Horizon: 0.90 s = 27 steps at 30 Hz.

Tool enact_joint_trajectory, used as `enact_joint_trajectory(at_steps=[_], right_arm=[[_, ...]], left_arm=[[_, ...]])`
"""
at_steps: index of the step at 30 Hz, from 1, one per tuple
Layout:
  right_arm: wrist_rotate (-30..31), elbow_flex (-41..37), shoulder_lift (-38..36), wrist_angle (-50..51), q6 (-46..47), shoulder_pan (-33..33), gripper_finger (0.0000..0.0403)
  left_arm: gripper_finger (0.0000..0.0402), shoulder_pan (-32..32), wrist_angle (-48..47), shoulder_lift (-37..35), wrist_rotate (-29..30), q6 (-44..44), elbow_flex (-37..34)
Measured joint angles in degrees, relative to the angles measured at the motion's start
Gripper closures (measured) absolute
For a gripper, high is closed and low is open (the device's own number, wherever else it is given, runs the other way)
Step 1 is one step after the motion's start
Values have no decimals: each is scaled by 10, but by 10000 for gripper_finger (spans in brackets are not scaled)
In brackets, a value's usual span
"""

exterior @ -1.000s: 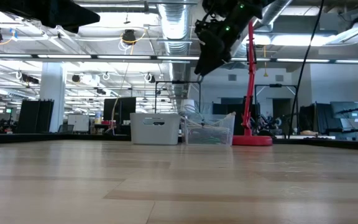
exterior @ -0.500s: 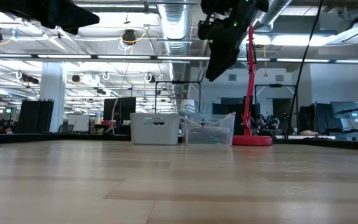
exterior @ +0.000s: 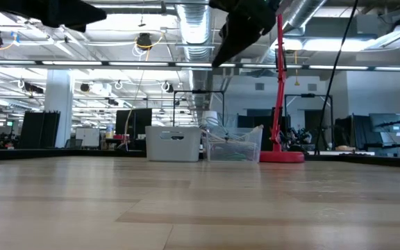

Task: Pick & Place USB Port
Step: Return to Home Position

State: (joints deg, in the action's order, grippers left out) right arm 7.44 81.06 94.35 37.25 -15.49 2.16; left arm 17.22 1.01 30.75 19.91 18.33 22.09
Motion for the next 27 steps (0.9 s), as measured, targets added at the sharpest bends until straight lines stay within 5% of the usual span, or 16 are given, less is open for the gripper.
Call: enact_joint_trajectory(at_steps=[6,16,27], right_arm=[[1,-8,-10,23,-1,-3,395],[1,-190,-172,-183,5,-2,401],[1,-394,-417,-310,36,-11,402]], left_arm=[[395,28,-58,-73,47,15,0],[396,69,-130,-187,54,8,0],[397,71,-143,-198,54,7,0]])
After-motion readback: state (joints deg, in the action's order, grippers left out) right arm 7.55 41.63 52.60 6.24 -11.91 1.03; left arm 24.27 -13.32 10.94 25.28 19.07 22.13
